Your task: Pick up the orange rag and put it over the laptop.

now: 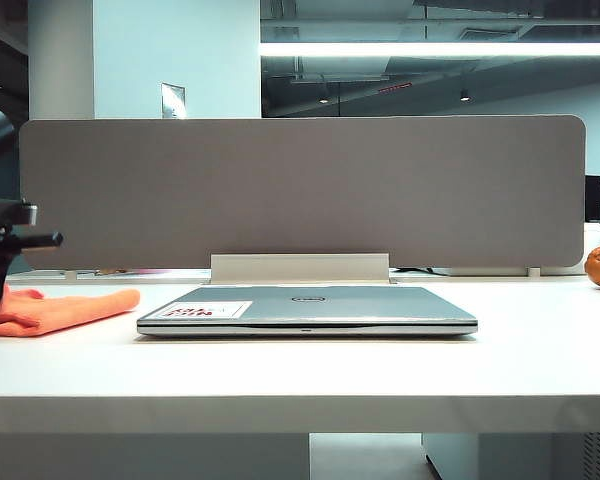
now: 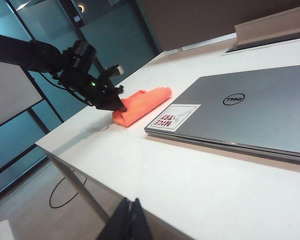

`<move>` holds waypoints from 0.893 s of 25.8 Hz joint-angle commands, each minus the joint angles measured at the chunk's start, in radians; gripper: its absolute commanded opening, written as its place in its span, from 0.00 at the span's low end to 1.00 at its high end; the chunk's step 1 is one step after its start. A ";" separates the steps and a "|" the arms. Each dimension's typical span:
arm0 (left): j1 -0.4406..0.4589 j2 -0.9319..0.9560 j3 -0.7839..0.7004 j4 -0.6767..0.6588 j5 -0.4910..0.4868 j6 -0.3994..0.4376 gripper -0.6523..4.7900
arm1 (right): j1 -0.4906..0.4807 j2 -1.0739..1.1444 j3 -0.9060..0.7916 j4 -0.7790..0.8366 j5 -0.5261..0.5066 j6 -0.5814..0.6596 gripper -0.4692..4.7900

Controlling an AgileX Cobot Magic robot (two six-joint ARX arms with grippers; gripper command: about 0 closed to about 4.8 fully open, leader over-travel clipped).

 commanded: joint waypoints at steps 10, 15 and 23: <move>-0.117 -0.158 0.189 0.006 0.182 -0.013 0.11 | 0.000 -0.002 -0.003 0.010 0.000 0.000 0.08; -0.278 -0.158 0.256 0.058 0.182 -0.029 0.11 | 0.001 -0.002 -0.003 0.010 0.000 0.000 0.08; -0.513 -0.129 0.255 0.236 0.171 -0.029 0.11 | 0.000 -0.002 -0.003 0.010 0.002 0.000 0.08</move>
